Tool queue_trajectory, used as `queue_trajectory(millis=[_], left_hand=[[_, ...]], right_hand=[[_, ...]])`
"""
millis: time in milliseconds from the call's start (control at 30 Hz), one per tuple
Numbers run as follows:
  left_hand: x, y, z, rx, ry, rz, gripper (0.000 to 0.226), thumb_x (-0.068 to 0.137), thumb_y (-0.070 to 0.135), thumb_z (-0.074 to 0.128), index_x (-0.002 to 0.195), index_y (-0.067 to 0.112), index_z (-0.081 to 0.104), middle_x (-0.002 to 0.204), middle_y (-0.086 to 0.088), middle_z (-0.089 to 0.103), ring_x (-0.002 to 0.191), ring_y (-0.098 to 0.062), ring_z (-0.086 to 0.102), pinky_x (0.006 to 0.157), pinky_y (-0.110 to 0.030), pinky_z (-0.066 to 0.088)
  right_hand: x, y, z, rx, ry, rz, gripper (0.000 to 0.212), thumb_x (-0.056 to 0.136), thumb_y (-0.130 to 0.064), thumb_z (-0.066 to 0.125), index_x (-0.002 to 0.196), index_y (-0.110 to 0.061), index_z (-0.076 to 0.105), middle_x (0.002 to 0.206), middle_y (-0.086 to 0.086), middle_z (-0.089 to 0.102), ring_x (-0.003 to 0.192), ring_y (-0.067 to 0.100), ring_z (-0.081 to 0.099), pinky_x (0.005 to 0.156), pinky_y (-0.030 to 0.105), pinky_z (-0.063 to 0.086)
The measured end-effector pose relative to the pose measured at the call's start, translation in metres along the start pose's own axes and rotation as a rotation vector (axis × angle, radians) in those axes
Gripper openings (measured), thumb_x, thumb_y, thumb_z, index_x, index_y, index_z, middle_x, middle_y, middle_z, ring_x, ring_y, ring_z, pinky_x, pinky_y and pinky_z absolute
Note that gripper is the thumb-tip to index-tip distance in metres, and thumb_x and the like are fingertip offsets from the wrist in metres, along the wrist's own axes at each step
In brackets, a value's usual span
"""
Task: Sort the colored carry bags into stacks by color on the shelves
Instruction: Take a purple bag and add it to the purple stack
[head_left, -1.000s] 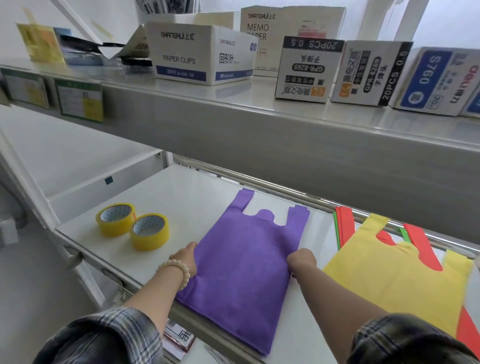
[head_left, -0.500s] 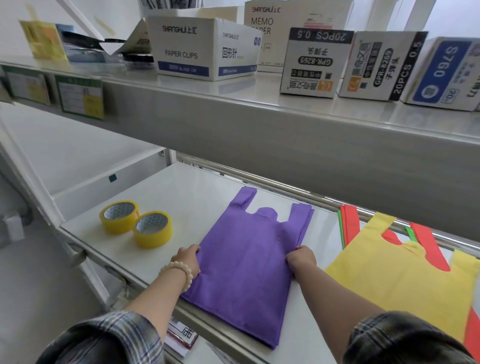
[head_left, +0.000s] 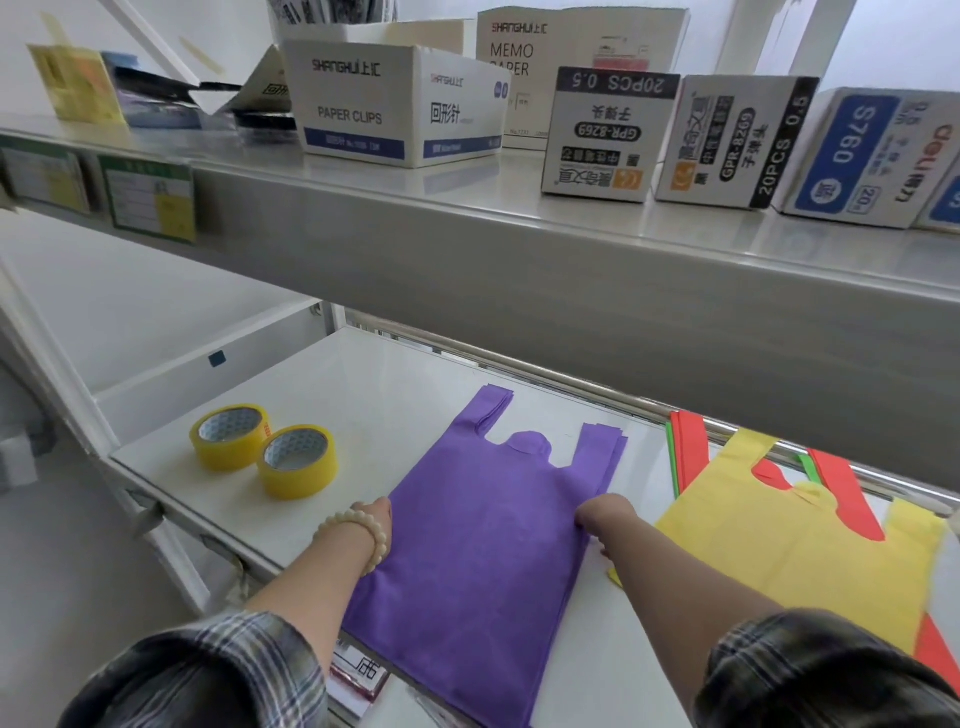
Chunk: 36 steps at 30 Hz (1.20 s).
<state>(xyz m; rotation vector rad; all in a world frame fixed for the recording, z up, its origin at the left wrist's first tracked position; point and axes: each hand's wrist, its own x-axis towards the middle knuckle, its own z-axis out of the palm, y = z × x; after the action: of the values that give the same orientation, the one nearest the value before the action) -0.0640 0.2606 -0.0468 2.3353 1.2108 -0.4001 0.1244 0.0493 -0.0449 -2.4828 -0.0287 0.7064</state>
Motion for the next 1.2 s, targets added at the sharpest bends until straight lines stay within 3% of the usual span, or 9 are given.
queue_trajectory(millis=[67,167,233,333,433,533,600,833,1200], left_hand=[[0.0,-0.002,-0.002,0.04,0.053,0.045,0.039,0.086,0.007,0.053,0.124,0.015,0.047,0.121,-0.011,0.055,0.079,-0.015,0.045,0.069,-0.024,0.047],[0.0,-0.006,-0.001,0.083,0.012,0.098,0.043,0.086,0.005,0.048,0.127,0.019,0.043,0.13,-0.01,0.043,0.09,-0.02,0.055,0.08,-0.027,0.051],[0.0,-0.008,0.0,0.056,0.02,0.104,0.053,0.082,0.012,0.063,0.129,0.021,0.041,0.133,-0.009,0.037,0.111,-0.025,0.054,0.094,-0.029,0.048],[-0.003,-0.007,0.004,-0.012,0.029,0.14,0.075,0.073,0.029,0.075,0.136,0.023,0.034,0.137,-0.009,0.035,0.122,-0.029,0.049,0.104,-0.035,0.042],[-0.003,-0.011,0.009,0.043,0.07,0.151,0.089,0.072,0.039,0.074,0.144,0.028,0.022,0.14,-0.009,0.034,0.127,-0.03,0.043,0.107,-0.037,0.039],[-0.003,-0.018,0.011,0.065,0.086,0.158,0.092,0.075,0.044,0.071,0.147,0.031,0.015,0.14,-0.01,0.033,0.13,-0.03,0.037,0.108,-0.036,0.035],[-0.005,-0.021,0.01,0.035,0.067,0.176,0.09,0.077,0.043,0.07,0.148,0.033,0.015,0.14,-0.009,0.032,0.13,-0.029,0.036,0.109,-0.035,0.034],[-0.007,-0.024,0.012,0.023,0.089,0.248,0.089,0.079,0.042,0.067,0.149,0.031,0.013,0.138,-0.007,0.029,0.132,-0.025,0.029,0.113,-0.031,0.027],[-0.014,-0.023,0.013,-0.033,0.098,0.207,0.094,0.076,0.04,0.071,0.149,0.027,0.013,0.145,-0.008,0.029,0.135,-0.027,0.027,0.112,-0.033,0.028]], right_hand=[[0.002,0.0,0.0,0.041,0.013,-0.008,0.026,0.087,-0.004,0.05,0.063,-0.007,0.04,0.069,0.007,0.041,0.086,0.027,0.05,0.08,0.031,0.048],[0.011,0.006,0.005,0.039,0.044,-0.013,0.024,0.084,-0.003,0.053,0.062,-0.007,0.043,0.072,0.009,0.048,0.08,0.027,0.053,0.07,0.028,0.044],[0.014,0.009,0.009,0.039,0.049,-0.015,0.02,0.084,-0.002,0.053,0.065,-0.006,0.046,0.078,0.011,0.05,0.079,0.028,0.053,0.068,0.027,0.043],[0.014,0.009,0.011,0.089,0.082,-0.005,0.002,0.084,-0.003,0.052,0.085,-0.001,0.052,0.086,0.013,0.053,0.078,0.029,0.052,0.067,0.028,0.043],[0.016,0.009,0.013,0.086,0.135,0.004,0.025,0.086,-0.006,0.05,0.109,0.0,0.056,0.11,0.018,0.057,0.089,0.032,0.057,0.076,0.033,0.048],[0.014,0.011,0.016,0.063,0.177,-0.038,0.042,0.089,-0.007,0.044,0.131,-0.005,0.044,0.131,0.017,0.047,0.114,0.036,0.053,0.094,0.038,0.047],[0.014,0.013,0.019,0.063,0.163,-0.108,0.051,0.09,-0.005,0.042,0.14,-0.01,0.037,0.136,0.015,0.042,0.118,0.035,0.05,0.097,0.04,0.046],[0.01,0.017,0.021,0.025,0.166,-0.198,0.047,0.089,-0.006,0.043,0.135,-0.013,0.046,0.133,0.013,0.041,0.114,0.034,0.052,0.096,0.039,0.047],[0.007,0.019,0.018,0.082,0.137,-0.174,0.055,0.088,-0.005,0.046,0.142,-0.013,0.036,0.137,0.013,0.042,0.117,0.033,0.052,0.099,0.039,0.047]])
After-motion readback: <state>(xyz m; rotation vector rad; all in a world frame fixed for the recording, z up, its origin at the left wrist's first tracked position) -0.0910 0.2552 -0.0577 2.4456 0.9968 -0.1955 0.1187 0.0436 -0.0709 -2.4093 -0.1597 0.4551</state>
